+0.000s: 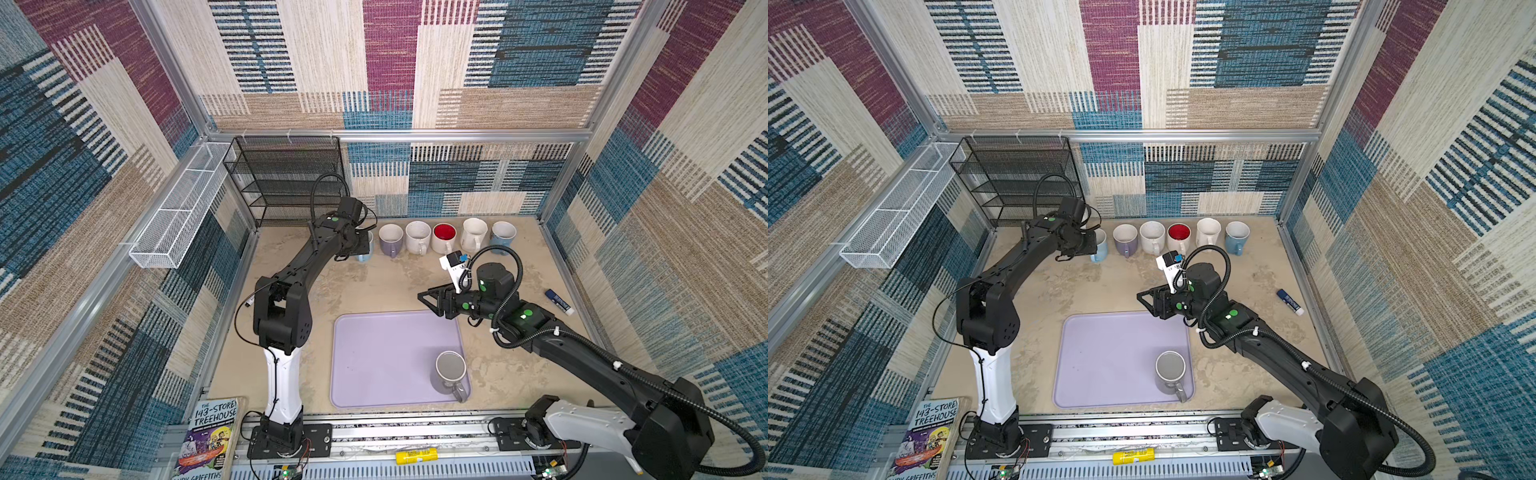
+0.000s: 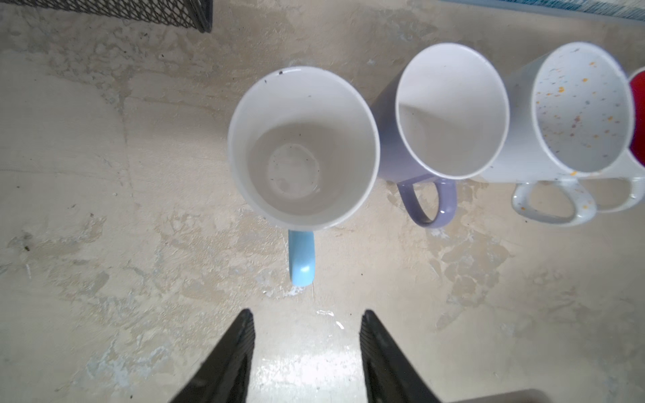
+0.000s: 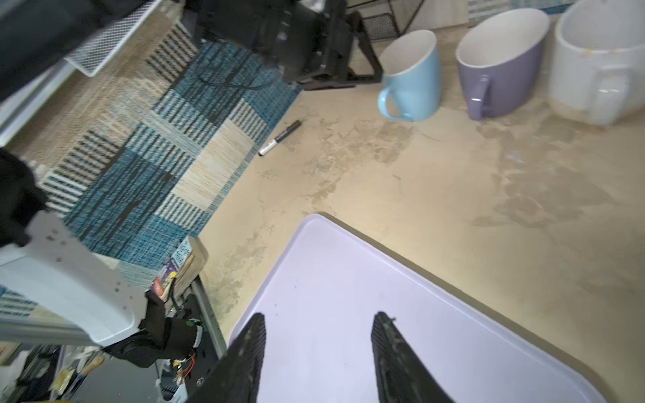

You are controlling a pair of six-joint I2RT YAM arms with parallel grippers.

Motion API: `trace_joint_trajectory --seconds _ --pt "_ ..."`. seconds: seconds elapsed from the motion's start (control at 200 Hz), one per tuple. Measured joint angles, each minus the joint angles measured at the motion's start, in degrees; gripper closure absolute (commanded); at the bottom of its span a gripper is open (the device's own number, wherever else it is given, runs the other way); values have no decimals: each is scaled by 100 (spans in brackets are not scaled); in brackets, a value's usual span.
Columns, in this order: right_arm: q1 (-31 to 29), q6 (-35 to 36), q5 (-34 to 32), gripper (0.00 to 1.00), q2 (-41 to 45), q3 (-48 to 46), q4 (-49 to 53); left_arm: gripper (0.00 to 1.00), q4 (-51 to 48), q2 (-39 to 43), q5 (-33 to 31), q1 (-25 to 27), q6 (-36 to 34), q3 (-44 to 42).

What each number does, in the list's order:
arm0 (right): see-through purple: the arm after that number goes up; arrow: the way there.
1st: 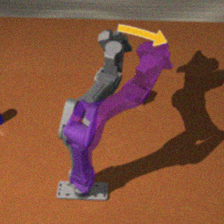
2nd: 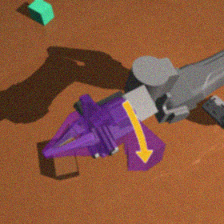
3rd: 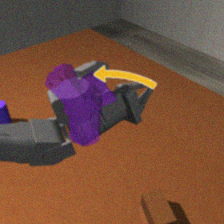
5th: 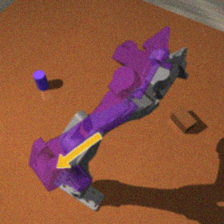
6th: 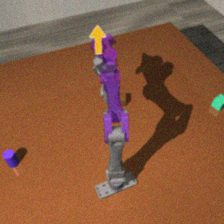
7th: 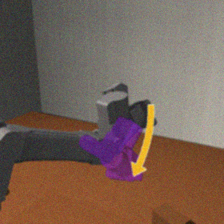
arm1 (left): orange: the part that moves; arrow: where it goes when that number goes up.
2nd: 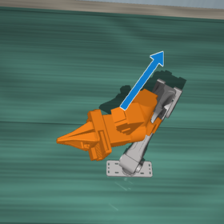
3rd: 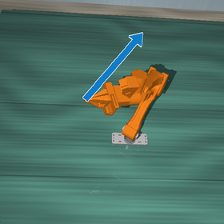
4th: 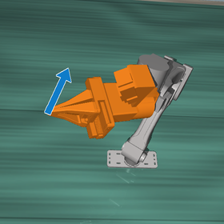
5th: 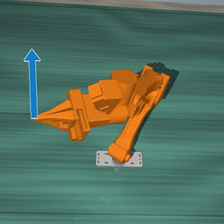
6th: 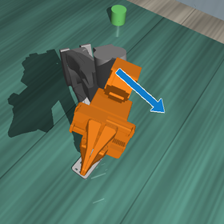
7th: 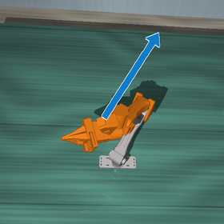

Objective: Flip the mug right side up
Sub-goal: 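Move the right gripper to the grey mug on the tray and close on it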

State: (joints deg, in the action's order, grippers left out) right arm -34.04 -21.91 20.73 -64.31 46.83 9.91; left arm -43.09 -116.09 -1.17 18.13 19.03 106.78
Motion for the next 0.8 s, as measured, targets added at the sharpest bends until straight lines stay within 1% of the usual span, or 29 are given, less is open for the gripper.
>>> trace_joint_trajectory --seconds 0.12,0.24,0.326,0.391,0.476,0.621,0.802 --pt "0 9 -339 47 391 -188 673 50 455 815 9 4 -105 -1021" --pt "0 -127 -439 45 898 -424 1244 50 951 1768 70 4 -114 -2162" --pt "0 -315 -444 45 1303 -634 1681 53 1279 2280 157 4 -94 -2750" --pt "0 -476 -444 45 1550 -750 2015 53 1504 2581 238 13 -37 -3126" --pt "-4 -680 -439 45 1897 -879 2422 54 1746 2857 315 33 116 -3486" --pt "-13 -914 -291 44 2396 -1102 2820 54 2094 3161 450 101 334 -3893" --pt "-74 -949 0 41 2535 -1379 3206 55 2356 3338 457 151 531 -4194"
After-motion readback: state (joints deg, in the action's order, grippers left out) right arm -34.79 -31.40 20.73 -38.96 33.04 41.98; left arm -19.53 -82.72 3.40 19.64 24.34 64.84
